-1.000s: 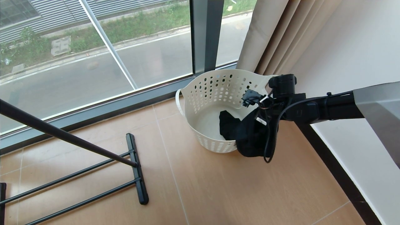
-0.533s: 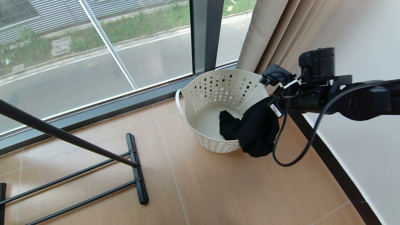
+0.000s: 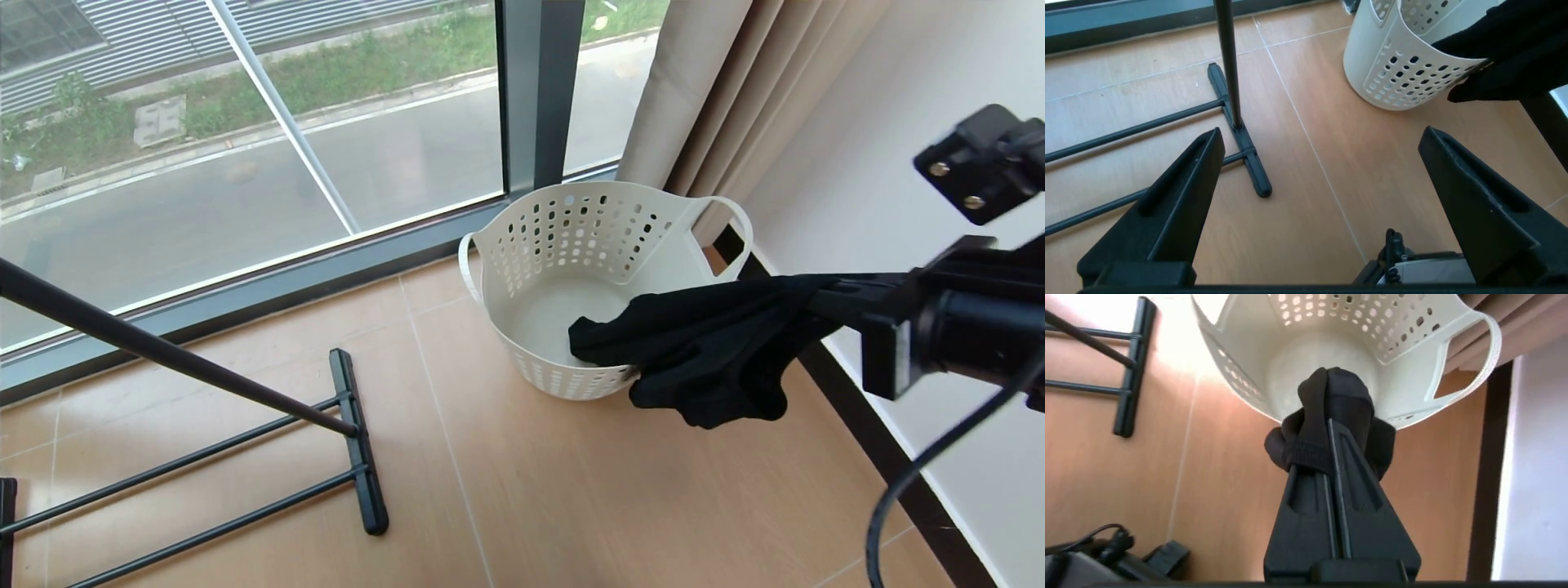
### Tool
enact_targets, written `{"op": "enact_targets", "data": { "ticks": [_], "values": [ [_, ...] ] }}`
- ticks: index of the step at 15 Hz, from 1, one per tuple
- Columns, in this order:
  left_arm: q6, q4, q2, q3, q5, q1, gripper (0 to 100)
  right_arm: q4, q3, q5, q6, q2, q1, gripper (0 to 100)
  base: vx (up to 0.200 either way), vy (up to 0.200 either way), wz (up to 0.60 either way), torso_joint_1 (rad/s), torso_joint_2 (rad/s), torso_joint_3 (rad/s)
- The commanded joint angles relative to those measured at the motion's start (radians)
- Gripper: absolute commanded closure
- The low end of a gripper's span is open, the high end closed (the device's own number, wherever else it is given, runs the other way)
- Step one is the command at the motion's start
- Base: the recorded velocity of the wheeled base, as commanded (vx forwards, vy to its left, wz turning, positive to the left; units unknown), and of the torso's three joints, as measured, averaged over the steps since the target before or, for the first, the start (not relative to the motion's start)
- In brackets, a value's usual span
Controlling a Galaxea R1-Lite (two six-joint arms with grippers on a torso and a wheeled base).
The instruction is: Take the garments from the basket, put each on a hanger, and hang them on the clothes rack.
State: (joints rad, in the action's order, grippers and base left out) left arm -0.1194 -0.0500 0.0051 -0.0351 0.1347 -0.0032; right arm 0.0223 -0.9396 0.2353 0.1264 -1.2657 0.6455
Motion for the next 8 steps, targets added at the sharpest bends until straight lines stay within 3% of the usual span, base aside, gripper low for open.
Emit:
{"op": "enact_targets", "data": {
  "ticks": [1,4,8],
  "values": [
    [0.0,-0.001,-0.001,0.0,0.0,0.0,0,0.01,0.113,-0.001,-0.037,0.184,0.065,100,0.0,0.0,0.0,0.0,0.0,0.0],
    [0.0,-0.001,-0.001,0.0,0.0,0.0,0,0.14,0.231,-0.002,-0.094,0.166,0.109,100,0.0,0.0,0.0,0.0,0.0,0.0],
    [0.0,-0.001,-0.001,0.0,0.0,0.0,0,0.232,0.295,-0.007,-0.093,0.138,0.112,100,0.0,0.0,0.0,0.002,0.0,0.151]
  ]
}}
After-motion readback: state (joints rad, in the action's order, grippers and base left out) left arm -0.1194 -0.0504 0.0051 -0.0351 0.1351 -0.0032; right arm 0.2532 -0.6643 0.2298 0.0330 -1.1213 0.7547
